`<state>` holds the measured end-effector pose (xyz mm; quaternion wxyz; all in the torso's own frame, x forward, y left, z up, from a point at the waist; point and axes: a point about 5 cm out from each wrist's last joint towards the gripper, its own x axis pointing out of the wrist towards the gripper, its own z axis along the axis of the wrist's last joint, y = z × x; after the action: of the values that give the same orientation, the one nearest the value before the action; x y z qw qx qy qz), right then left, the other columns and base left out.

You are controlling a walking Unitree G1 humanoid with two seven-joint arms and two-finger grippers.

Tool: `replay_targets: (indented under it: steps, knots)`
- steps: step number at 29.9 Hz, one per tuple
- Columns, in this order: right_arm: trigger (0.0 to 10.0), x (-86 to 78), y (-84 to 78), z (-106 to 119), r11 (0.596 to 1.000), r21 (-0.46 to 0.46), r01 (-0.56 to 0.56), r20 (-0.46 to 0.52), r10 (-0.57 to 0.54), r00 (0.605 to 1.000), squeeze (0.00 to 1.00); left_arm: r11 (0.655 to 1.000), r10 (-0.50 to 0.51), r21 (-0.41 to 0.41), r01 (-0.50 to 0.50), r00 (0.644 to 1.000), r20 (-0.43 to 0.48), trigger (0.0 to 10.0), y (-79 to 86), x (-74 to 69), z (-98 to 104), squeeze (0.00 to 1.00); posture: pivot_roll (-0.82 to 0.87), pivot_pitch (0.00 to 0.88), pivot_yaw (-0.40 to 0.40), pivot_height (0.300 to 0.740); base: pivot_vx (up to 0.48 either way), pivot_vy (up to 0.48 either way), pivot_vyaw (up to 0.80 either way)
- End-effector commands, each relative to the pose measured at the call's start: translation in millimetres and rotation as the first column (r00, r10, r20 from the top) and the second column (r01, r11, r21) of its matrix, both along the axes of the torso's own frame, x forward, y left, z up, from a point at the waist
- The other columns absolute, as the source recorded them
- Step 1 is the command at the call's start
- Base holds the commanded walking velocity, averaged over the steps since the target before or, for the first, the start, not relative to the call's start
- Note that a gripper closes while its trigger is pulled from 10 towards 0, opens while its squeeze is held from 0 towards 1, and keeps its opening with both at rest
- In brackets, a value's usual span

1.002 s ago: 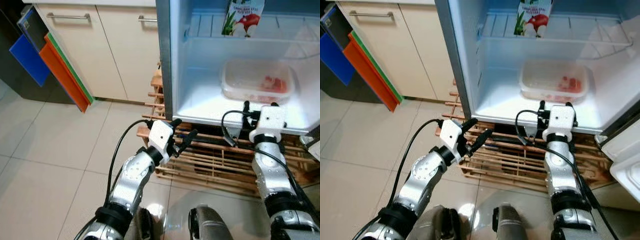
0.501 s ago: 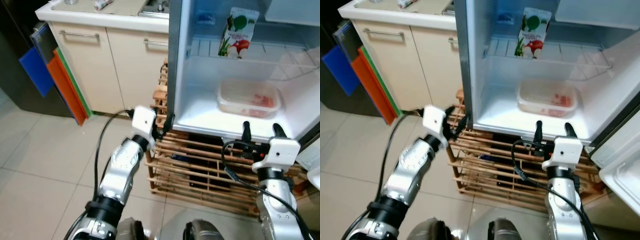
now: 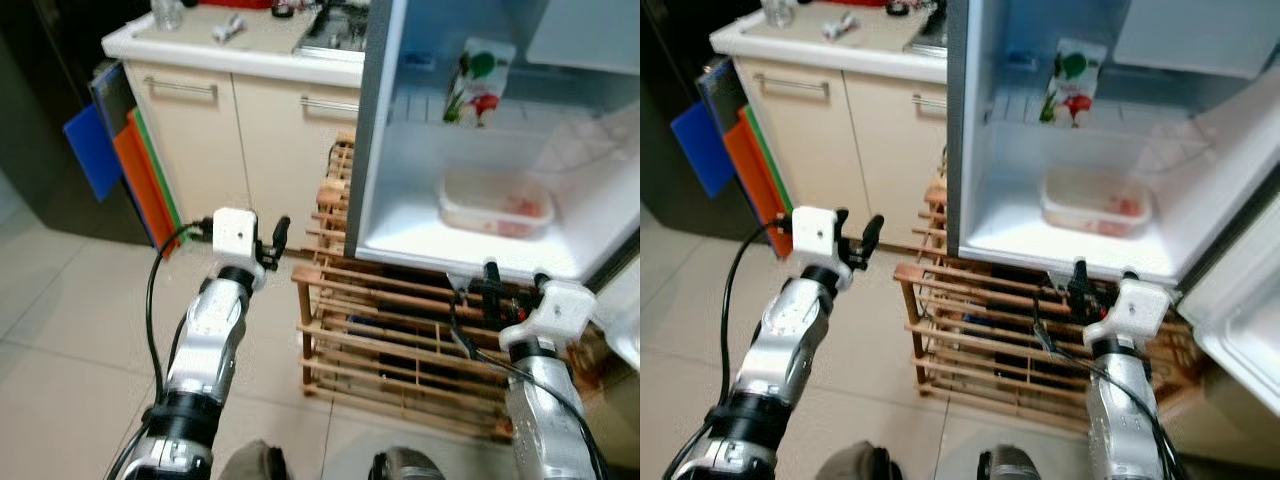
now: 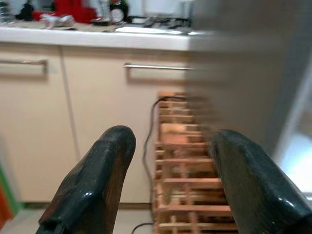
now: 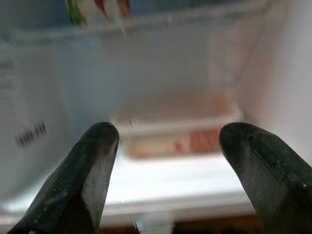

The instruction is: Restocking fridge

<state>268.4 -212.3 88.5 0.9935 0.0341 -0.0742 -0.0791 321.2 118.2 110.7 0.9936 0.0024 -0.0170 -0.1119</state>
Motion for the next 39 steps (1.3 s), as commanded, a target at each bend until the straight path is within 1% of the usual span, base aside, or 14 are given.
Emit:
replay_targets:
  steps: [1,3,4,8,18,20,25,28,29,31,32,39]
  knots:
    - [10.0,3.5,1.3,4.2,0.999,-0.034,-0.02,0.01,0.02,1.0,0.0,1.0,-0.016,-0.001,0.016,1.0,-0.01,10.0,-3.9,1.5,2.1,0.0,-0.08,0.0,0.021,0.703,-0.296,0.0,0.0]
    - [10.0,4.0,-0.1,4.5,0.999,-0.032,-0.015,0.01,0.016,1.0,0.0,1.0,-0.018,0.004,0.018,1.0,-0.01,10.0,-4.1,1.6,2.5,0.0,-0.08,0.0,0.021,0.703,-0.317,0.0,0.0]
    - [10.0,4.7,-3.8,2.9,1.0,-0.031,-0.006,-0.003,0.005,1.0,0.0,1.0,-0.02,0.009,0.02,1.0,-0.009,10.0,-4.6,2.6,3.1,0.0,-0.1,0.0,0.026,0.703,-0.405,0.0,0.0]
    - [10.0,5.5,-5.6,1.4,0.999,-0.037,-0.002,-0.01,0.001,1.0,0.0,1.0,-0.02,0.013,0.02,1.0,-0.01,10.0,-5.3,4.7,2.0,0.0,-0.11,0.0,0.031,0.703,-0.41,0.0,0.0]
    - [10.0,2.7,-0.6,-3.8,0.999,-0.046,-0.017,-0.028,0.016,0.999,0.0,0.999,-0.042,0.016,0.042,0.999,-0.01,10.0,-10.3,7.8,1.1,0.0,-0.12,0.0,0.032,0.703,-0.432,0.0,0.0]
    - [10.0,2.7,-0.3,-3.3,0.997,-0.065,-0.031,-0.029,0.029,0.999,0.0,0.998,-0.065,0.013,0.065,0.998,-0.007,10.0,-14.0,7.7,1.5,0.0,-0.12,0.0,0.029,0.703,-0.412,0.0,0.0]
    - [10.0,2.0,-0.1,-3.6,0.996,-0.078,-0.042,-0.032,0.039,0.999,0.0,0.997,-0.073,0.021,0.073,0.997,-0.004,10.0,-15.6,7.9,0.2,0.0,-0.12,0.0,0.023,0.703,-0.385,0.0,0.0]
    - [10.0,1.1,-0.2,-4.1,0.996,-0.082,-0.045,-0.035,0.043,0.998,0.0,0.996,-0.083,0.033,0.083,0.997,0.001,10.0,-17.5,7.0,-0.9,0.0,-0.12,0.0,0.02,0.703,0.0,0.0,0.0]
    - [10.0,0.6,0.3,-4.1,0.995,-0.087,-0.05,-0.036,0.047,0.998,0.0,0.993,-0.108,0.038,0.107,0.994,0.01,10.0,-19.7,5.7,-0.3,0.0,-0.12,0.0,0.019,0.703,0.0,0.0,0.0]
    - [10.0,0.0,1.8,-4.4,0.994,-0.091,-0.06,-0.039,0.056,0.998,0.0,0.989,-0.148,0.013,0.148,0.989,0.026,10.0,-24.0,3.1,0.6,0.0,-0.12,0.0,0.017,0.703,0.0,-0.366,0.0]
    - [10.0,-0.1,2.7,-4.7,0.994,-0.093,-0.064,-0.04,0.06,0.997,0.0,0.987,-0.161,0.026,0.16,0.986,0.032,10.0,-26.6,2.4,0.9,0.0,-0.12,0.0,0.017,0.703,0.0,-0.428,0.0]
    - [10.0,1.3,7.4,-5.6,0.992,-0.097,-0.08,-0.043,0.076,0.996,0.0,0.985,-0.172,0.028,0.171,0.985,0.019,10.0,-33.3,4.5,-0.6,0.0,-0.13,0.0,0.023,0.703,0.304,-0.365,0.0]
